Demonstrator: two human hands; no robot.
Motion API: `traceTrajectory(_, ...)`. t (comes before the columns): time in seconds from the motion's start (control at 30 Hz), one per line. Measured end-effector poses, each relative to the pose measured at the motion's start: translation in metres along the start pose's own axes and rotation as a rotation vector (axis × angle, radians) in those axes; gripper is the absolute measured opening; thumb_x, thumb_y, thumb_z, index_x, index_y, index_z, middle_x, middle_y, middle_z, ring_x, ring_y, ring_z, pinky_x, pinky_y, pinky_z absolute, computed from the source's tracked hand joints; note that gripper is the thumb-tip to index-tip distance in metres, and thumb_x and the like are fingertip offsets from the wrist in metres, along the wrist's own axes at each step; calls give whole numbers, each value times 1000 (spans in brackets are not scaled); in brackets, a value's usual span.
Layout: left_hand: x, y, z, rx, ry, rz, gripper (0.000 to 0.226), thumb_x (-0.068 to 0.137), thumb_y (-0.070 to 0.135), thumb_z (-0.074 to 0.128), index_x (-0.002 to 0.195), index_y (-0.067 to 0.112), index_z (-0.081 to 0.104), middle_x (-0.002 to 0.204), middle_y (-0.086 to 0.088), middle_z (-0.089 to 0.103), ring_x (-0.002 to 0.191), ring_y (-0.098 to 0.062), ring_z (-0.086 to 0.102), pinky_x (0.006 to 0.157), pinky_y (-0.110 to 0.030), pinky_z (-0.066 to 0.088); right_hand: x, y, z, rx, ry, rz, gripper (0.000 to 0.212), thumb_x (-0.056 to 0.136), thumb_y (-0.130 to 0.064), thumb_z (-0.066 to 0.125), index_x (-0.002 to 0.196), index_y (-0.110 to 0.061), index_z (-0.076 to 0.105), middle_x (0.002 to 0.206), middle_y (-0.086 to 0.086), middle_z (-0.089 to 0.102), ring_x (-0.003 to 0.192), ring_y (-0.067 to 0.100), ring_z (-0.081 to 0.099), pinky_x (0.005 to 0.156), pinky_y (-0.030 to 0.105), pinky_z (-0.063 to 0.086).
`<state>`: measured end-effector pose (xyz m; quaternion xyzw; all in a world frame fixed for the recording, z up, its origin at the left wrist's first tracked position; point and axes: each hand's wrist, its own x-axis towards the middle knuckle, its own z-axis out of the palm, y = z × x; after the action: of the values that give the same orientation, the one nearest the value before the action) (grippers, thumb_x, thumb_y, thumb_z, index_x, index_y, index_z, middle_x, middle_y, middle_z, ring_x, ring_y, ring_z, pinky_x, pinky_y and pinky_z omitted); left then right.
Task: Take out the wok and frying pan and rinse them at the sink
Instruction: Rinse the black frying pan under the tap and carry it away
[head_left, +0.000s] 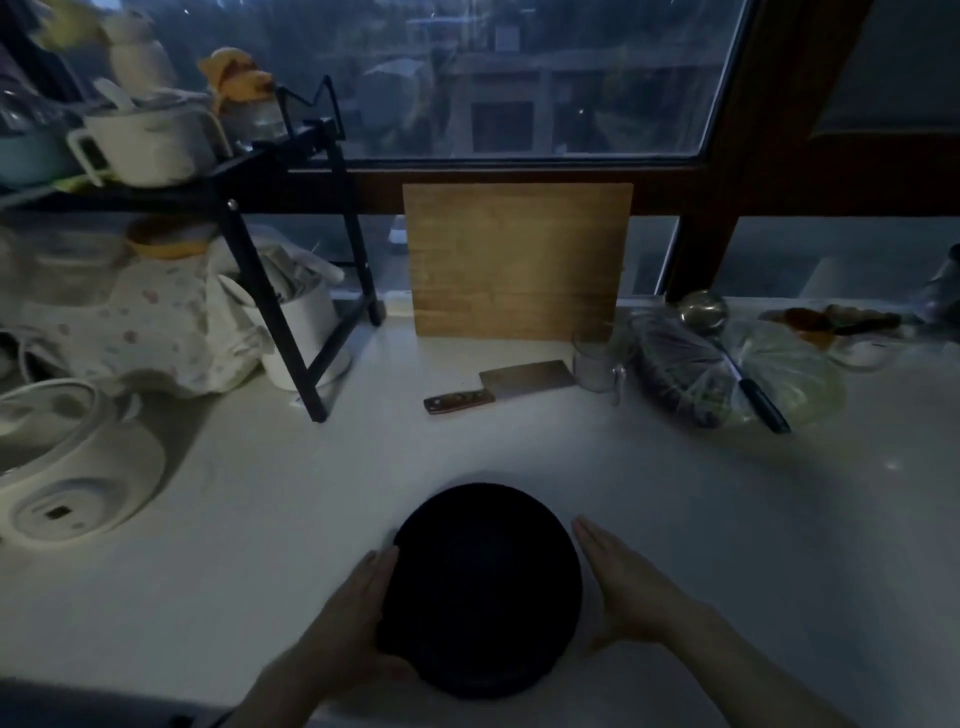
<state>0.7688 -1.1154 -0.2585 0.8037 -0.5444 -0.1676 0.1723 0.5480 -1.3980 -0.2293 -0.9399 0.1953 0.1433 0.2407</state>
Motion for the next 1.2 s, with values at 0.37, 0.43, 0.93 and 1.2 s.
traceTrajectory(0.37,-1,-17,21,-128,33,-92,119,55,90,50,138,51,-26,156,-4,5,143,-15,10,114,-21,13,15,3,3,168,-19,-118,149,36,-78,77,152,-21,3,152,-10,13,145,8,12,96,-7,-9)
traceTrajectory(0.43,1,-16,19,-124,-4,-103,119,50,95,44,130,54,-34,155,-2,-6,145,-13,3,115,-19,9,15,1,2,208,-15,-122,144,26,-91,60,141,-36,-8,146,-18,8,141,3,10,99,-6,-6)
traceTrajectory(0.93,18,-5,4,-285,38,68,124,60,64,80,145,45,-7,156,17,3,145,-4,6,116,-19,13,6,13,28,450,94,-101,139,44,-47,95,147,-46,1,152,-33,8,143,-3,16,116,32,32)
traceTrajectory(1.2,68,55,-23,-292,-51,210,129,51,68,82,145,31,2,146,35,1,137,14,6,111,-8,14,-56,30,2,542,296,-33,133,46,-53,93,140,-56,0,139,-52,2,133,-16,19,105,10,31)
